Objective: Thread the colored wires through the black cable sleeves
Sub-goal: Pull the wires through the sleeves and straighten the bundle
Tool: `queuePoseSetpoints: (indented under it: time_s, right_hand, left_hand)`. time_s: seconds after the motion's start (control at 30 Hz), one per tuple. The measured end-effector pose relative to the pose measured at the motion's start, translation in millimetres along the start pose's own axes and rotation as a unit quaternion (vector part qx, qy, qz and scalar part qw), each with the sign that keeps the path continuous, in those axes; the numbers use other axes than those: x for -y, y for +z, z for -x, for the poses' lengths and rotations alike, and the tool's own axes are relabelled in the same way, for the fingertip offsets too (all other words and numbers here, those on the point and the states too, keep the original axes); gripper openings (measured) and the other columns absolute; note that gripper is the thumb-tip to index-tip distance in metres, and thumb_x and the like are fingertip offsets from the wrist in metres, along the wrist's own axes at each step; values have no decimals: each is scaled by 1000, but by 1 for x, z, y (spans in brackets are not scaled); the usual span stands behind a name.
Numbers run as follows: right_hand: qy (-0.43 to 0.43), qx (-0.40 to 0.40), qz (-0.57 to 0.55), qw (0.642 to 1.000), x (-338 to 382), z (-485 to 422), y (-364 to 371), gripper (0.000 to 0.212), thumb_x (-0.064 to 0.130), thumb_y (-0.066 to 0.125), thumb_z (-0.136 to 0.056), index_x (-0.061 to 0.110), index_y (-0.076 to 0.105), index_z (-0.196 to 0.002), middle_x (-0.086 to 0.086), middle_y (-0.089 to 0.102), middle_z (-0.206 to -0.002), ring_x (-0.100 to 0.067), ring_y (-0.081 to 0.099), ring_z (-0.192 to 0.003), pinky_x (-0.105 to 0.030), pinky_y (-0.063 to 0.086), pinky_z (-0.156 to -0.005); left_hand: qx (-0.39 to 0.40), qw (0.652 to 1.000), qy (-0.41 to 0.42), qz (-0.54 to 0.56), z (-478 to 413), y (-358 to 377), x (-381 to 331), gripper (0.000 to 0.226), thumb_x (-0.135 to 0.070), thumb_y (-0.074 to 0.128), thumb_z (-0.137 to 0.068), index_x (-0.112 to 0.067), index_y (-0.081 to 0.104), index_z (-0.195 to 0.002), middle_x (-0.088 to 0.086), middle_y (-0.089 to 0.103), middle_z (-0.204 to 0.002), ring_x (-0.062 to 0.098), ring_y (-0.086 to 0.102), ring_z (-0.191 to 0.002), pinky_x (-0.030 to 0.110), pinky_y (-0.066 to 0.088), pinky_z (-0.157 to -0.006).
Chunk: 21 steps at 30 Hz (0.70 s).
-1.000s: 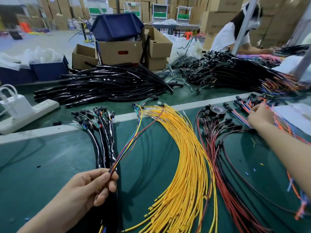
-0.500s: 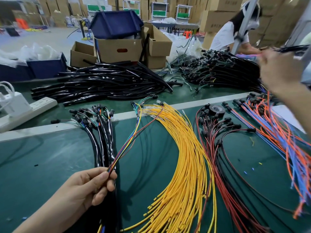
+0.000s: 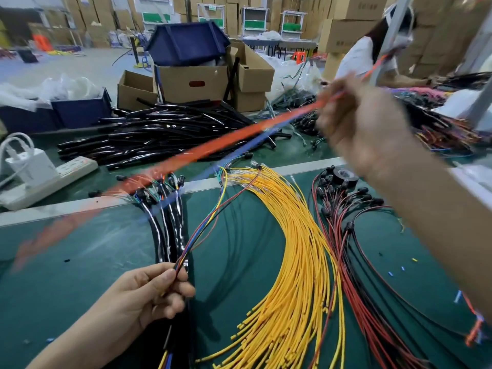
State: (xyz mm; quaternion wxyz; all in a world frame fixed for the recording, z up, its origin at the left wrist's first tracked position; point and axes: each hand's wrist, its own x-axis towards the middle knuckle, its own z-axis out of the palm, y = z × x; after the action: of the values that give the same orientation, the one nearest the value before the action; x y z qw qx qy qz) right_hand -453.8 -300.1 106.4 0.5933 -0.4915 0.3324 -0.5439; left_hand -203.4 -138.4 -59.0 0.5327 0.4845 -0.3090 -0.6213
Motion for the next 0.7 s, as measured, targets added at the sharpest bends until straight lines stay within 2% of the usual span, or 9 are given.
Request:
queuePoseSetpoints:
  time_s: [0.03,0.07,0.1,0.2,0.3,0.47,0.6,0.7]
  right_hand:
    - [36,40,37,998,-24,5,8,35,24,36,-103,12,50,-74,-1,61,-50,-7,49,-36,-15,40,-37]
    - [93,40,-8,995,-43,15,26,33,24,37,-103,12,49,-74,-1,60,-49,-7,48,-35,-14,39,-37]
    - [126,70,-7,990,-70,24,32,32,22,38,-102,12,49,-74,-1,59,-48,-7,47,-35,-14,39,-37]
    - [190,68,19,979,-118,28,39,32,21,39,-102,11,49,-73,-2,58,-47,-9,45,-33,-14,40,-37]
    - [156,53,67,984,-128,18,39,31,21,40,-102,12,49,-74,-2,59,-47,-10,46,-34,-15,40,-38]
    - [120,19,34,992,-125,-3,38,28,17,42,-101,12,50,-75,-4,63,-50,-11,51,-36,-16,43,-40]
    - [91,-24,19,995,-125,-14,40,27,19,40,-102,12,48,-77,-3,63,-49,-10,51,-36,-17,43,-39]
    - [75,-63,29,995,-127,-23,40,29,19,38,-103,13,47,-76,-1,62,-47,-11,50,-36,-18,44,-40]
  left_hand:
    - [-5,1000,-12,8,1,1,-1,21,-12,53,-76,-2,71,-70,26,66,-76,19,59,-46,21,50,-41]
    - [-7,1000,-23,17,1,1,-1,20,-12,54,-76,-2,70,-71,27,68,-81,22,64,-51,24,54,-44]
    - [-5,999,-28,22,2,2,-2,19,-13,54,-77,-1,69,-74,28,68,-86,24,68,-57,27,56,-47]
    - [2,999,-32,22,5,3,-6,17,-16,56,-77,-3,66,-77,27,69,-91,25,70,-64,29,57,-52]
    - [0,999,-39,13,7,3,-9,17,-17,57,-77,-4,67,-77,26,69,-91,25,71,-65,28,57,-53]
    - [-18,999,-35,-33,12,8,-5,23,-19,56,-79,2,60,-87,26,70,-88,26,71,-66,26,56,-53]
    - [-28,998,-34,-41,12,10,-7,19,-14,51,-89,2,60,-91,23,71,-86,22,69,-61,24,54,-50]
    - [-27,998,-38,-32,13,10,-8,25,-17,57,-83,4,62,-95,21,71,-84,19,66,-57,23,53,-50]
